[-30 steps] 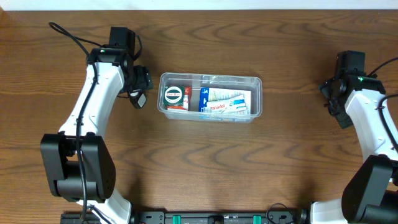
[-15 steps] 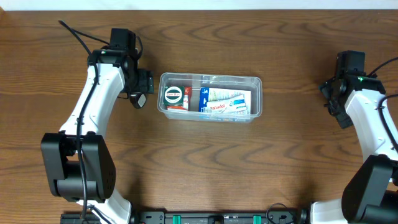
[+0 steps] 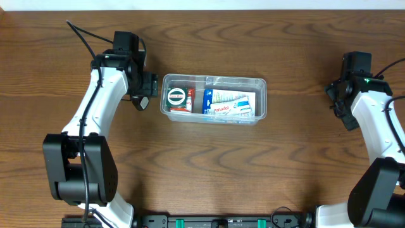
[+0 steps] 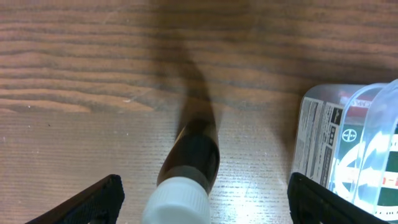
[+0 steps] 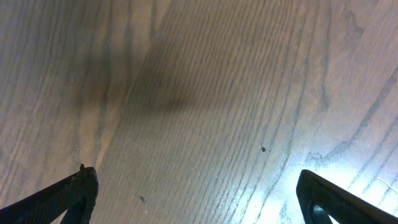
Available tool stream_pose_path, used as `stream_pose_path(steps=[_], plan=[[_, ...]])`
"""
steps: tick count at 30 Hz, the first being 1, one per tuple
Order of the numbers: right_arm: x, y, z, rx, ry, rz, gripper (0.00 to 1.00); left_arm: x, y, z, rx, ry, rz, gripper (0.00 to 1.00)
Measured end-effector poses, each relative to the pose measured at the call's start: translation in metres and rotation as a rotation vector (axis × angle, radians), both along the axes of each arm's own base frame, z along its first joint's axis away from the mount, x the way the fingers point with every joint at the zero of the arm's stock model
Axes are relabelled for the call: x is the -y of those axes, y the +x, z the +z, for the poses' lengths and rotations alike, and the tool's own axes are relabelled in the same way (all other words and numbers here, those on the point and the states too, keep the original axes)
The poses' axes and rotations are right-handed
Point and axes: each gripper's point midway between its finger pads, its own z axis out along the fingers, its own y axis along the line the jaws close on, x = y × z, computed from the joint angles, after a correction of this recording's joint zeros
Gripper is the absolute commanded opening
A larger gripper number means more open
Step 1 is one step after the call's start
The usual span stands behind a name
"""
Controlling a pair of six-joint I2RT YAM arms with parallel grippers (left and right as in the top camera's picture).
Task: Pack container
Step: 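Lower left gripper around the brown bottle and grasp it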
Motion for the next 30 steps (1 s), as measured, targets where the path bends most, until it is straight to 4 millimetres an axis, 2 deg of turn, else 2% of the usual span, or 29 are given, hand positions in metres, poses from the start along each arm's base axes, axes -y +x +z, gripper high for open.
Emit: stream_pose_path(steps=[2,4,12,26,30], plan=[[0.0,0.0,0.0,0.0,0.0,0.0,0.99,0.0,0.0,0.0,0.0,0.0,0.0,0.67],[0.0,0.0,0.0,0.0,0.0,0.0,0.99,0.0,0.0,0.0,-0.002,-0.001,-0.006,0.63],[0.0,0.0,0.0,0.0,0.0,0.0,0.99,0.0,-0.009,-0.003,-0.039,0.003,-0.015,0.59],[0.0,0.0,0.0,0.0,0.0,0.0,0.99,0.0,-0.013,-0.003,-0.055,0.004,-0.015,0.28],[0.0,0.0,0.0,0.0,0.0,0.0,0.99,0.0,-0.013,-0.003,-0.054,0.005,-0.017,0.24]])
